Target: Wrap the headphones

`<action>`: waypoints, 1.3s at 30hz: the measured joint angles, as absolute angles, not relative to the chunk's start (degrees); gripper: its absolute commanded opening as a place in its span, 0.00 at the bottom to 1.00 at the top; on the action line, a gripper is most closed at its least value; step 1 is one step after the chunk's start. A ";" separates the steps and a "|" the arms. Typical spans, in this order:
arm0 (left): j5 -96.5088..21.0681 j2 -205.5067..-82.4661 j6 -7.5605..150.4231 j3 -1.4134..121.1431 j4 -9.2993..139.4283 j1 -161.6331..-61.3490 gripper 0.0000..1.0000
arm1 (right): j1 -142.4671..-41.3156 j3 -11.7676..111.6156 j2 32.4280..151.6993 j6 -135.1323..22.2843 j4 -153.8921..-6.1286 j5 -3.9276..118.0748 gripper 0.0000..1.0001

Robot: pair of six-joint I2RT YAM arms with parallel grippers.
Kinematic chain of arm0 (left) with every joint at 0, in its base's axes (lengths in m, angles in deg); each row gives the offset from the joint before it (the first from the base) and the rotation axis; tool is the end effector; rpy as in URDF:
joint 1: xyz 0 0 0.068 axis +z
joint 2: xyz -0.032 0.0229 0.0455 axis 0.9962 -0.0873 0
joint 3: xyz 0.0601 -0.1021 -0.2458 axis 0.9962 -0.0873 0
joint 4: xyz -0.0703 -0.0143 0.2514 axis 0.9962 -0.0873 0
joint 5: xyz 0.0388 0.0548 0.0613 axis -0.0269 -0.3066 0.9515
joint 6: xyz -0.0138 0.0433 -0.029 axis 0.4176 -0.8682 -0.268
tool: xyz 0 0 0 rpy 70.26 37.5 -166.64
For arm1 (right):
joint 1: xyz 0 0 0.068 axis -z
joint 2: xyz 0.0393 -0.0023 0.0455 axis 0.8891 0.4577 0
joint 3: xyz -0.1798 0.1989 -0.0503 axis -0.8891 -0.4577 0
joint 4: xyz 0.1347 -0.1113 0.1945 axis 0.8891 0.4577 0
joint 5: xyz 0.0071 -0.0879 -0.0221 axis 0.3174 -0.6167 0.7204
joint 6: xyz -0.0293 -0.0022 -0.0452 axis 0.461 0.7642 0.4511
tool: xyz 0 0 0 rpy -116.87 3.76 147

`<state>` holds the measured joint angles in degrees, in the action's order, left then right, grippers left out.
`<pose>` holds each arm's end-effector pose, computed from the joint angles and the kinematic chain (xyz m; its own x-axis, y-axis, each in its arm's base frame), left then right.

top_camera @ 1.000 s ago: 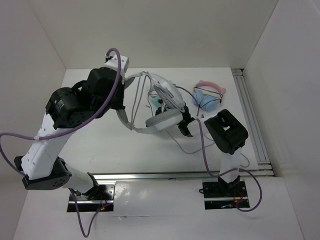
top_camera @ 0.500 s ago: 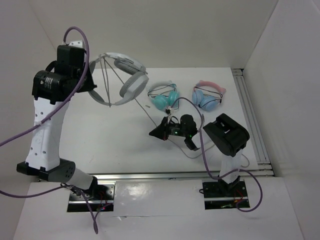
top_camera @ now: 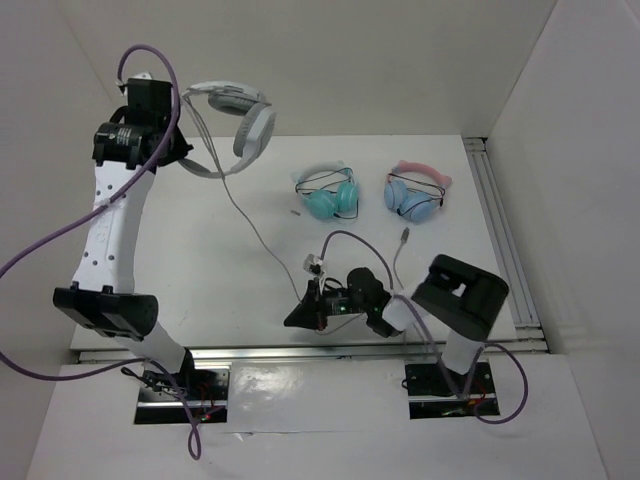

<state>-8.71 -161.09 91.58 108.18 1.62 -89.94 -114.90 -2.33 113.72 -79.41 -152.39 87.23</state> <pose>0.3094 -0.0141 0.4861 -0.3534 -0.4630 -0.8129 -0.4702 0.8391 -0.2736 0.1569 0.2373 0.1278 -0.5656 -0.0876 -0.8200 -0.8247 0.0565 0.5628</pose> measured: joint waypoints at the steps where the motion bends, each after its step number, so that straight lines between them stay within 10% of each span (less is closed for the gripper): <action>1: -8.07 -161.24 91.69 105.89 2.87 -89.96 0.00 | -116.50 -2.55 110.88 -78.43 -151.04 85.90 0.00; 14: -2.02 -165.37 91.10 92.64 4.74 -90.62 0.00 | -134.88 13.97 71.06 -54.52 -105.91 56.18 0.00; 39: -1.93 -141.27 80.58 67.05 7.91 -123.60 0.00 | -102.10 51.89 84.72 -28.70 -71.28 50.01 0.00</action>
<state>-1.93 -141.27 80.58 67.05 7.91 -123.60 -102.10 51.89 84.72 -28.70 -71.28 50.01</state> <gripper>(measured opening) 0.185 0.027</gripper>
